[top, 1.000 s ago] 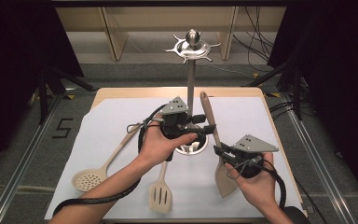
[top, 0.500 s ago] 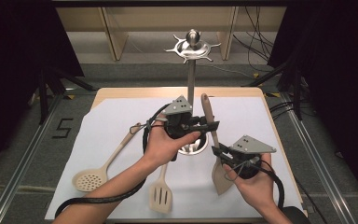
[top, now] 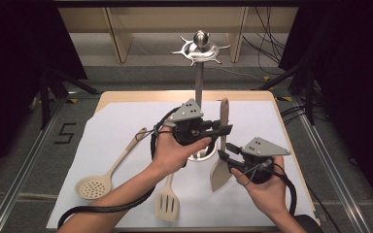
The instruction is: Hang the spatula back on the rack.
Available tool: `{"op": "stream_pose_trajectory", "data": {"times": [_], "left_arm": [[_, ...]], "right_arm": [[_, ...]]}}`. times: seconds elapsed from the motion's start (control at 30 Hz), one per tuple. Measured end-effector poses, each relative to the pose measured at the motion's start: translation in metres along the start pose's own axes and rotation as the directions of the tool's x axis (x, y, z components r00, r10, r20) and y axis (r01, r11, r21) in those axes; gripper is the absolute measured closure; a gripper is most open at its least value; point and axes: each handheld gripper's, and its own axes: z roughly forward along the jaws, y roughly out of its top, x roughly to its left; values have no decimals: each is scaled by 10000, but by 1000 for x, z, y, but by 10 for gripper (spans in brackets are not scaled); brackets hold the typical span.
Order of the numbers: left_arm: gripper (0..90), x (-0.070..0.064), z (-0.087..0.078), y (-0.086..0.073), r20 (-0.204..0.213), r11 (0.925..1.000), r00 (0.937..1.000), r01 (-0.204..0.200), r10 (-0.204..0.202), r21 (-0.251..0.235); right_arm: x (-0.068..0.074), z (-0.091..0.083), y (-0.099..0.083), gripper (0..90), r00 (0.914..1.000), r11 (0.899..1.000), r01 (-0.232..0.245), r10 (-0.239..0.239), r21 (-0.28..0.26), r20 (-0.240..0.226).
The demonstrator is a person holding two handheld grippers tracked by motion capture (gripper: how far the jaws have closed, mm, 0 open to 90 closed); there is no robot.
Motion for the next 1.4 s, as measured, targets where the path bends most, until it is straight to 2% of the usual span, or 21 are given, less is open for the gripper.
{"op": "stream_pose_trajectory", "data": {"times": [0.1,0.13,0.17,0.3,0.43,0.47,0.57,0.63,0.67,0.7,0.77,0.9,0.93,0.97,1.0,1.03,1.07,1.17,1.2,1.23,1.4], "left_arm": [[747,2,1,1,-207,9994,9992,-340,341,57],[747,2,1,1,-258,9992,9989,-386,388,65],[747,2,0,1,-289,9991,9987,-426,428,66],[746,2,0,4,-270,9968,9965,-792,793,53],[746,1,-1,6,-335,9931,9925,-1177,1176,-3],[746,1,-1,6,-358,9915,9909,-1299,1298,7],[746,1,0,6,-431,9870,9861,-1605,1602,-23],[746,1,1,6,-433,9877,9868,-1561,1557,-62],[745,1,1,6,-424,9872,9864,-1593,1588,-79],[746,1,1,5,-423,9871,9863,-1599,1594,-94],[745,-1,2,5,-408,9894,9888,-1441,1434,-157],[744,0,1,6,-482,9871,9865,-1578,1563,-282],[741,0,0,6,-509,9904,9901,-1328,1307,-392],[736,1,0,6,-577,9899,9899,-1326,1297,-495],[712,2,-2,7,-668,9888,9890,-1360,1319,-613],[617,2,-4,8,-809,9890,9889,-1302,1244,-706],[617,3,-6,9,-920,9886,9885,-1272,1197,-801],[559,8,-20,9,-1348,9836,9811,-1522,1385,-966],[554,6,-24,6,-1429,9886,9855,-1071,914,-1057],[546,8,-29,5,-1550,9880,9833,-1120,948,-1064],[535,15,-55,-7,-2059,9876,9739,-1183,951,-1033]], "right_arm": [[3,-2,2,600,10000,9998,-6,5,-179,-30],[4,-3,3,597,10000,9998,83,-83,-196,-23],[2,-3,5,592,9990,9985,446,-449,-325,-58],[3,-2,10,590,9968,9962,764,-754,-410,252],[3,-1,13,615,9965,9964,725,-705,-434,446],[3,-1,13,624,9973,9976,538,-515,-433,519],[1,-1,17,648,9971,9961,651,-625,-594,437],[0,0,20,663,9954,9938,746,-692,-829,660],[1,-1,21,679,9972,9957,582,-546,-724,509],[0,0,22,686,9954,9933,725,-664,-896,691],[1,2,23,720,9971,9949,536,-488,-860,578],[0,2,25,782,9971,9935,538,-481,-1000,585],[0,3,26,784,9983,9940,440,-398,-1000,435],[-1,2,28,785,9980,9937,452,-403,-1028,495],[-2,2,29,785,9980,9954,429,-386,-861,503],[-6,2,31,786,9982,9959,337,-294,-833,522],[-6,2,31,786,9982,9959,337,-294,-833,522],[-13,0,33,786,9978,9969,262,-216,-736,621],[-14,0,34,786,9982,9974,51,-8,-714,596],[-17,-1,35,786,9975,9971,198,-147,-730,693],[-26,0,41,787,9973,9978,-2,51,-667,739]]}}
